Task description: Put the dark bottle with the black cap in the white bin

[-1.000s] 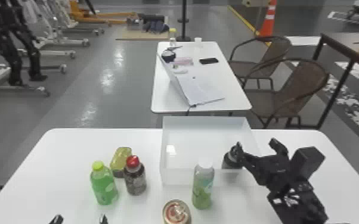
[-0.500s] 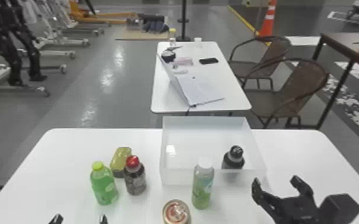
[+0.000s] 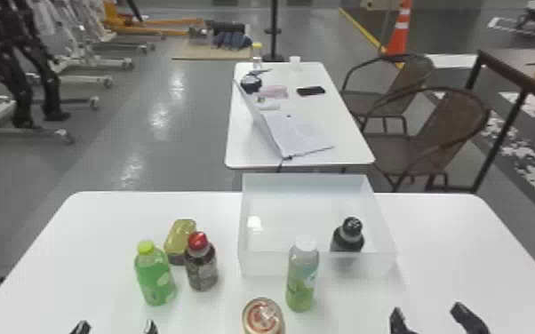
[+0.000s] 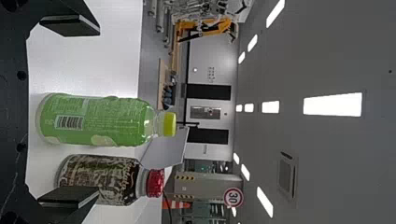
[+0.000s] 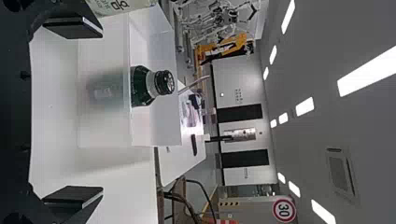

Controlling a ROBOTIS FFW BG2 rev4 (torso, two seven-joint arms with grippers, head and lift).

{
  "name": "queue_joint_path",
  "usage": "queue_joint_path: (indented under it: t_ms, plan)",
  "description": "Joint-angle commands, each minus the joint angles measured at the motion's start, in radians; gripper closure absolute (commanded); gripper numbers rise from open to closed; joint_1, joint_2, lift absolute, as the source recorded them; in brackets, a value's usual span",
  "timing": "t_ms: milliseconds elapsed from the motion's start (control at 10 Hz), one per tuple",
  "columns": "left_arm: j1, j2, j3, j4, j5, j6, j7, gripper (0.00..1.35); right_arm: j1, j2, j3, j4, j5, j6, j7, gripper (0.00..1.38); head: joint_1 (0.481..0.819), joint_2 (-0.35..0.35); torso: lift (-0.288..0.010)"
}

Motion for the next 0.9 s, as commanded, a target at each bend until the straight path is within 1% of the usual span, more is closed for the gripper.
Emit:
queue_joint_path:
  t_ms: [0, 300, 800]
  plan:
    - [0.002, -0.004, 0.000, -0.002, 0.000, -0.001, 0.000, 0.10, 0.015, 0.004, 0.000, -0.008, 0.021, -0.025, 0.000, 0.11, 0.549, 0.000, -0.100]
    - [-0.002, -0.004, -0.003, -0.002, -0.005, -0.001, 0.000, 0.10, 0.020, 0.024, 0.000, -0.003, 0.044, -0.042, -0.002, 0.11, 0.549, 0.000, -0.100]
    - [-0.006, -0.004, -0.004, -0.002, -0.006, -0.001, 0.002, 0.10, 0.025, 0.025, 0.000, -0.015, 0.072, -0.042, -0.022, 0.11, 0.549, 0.000, -0.100]
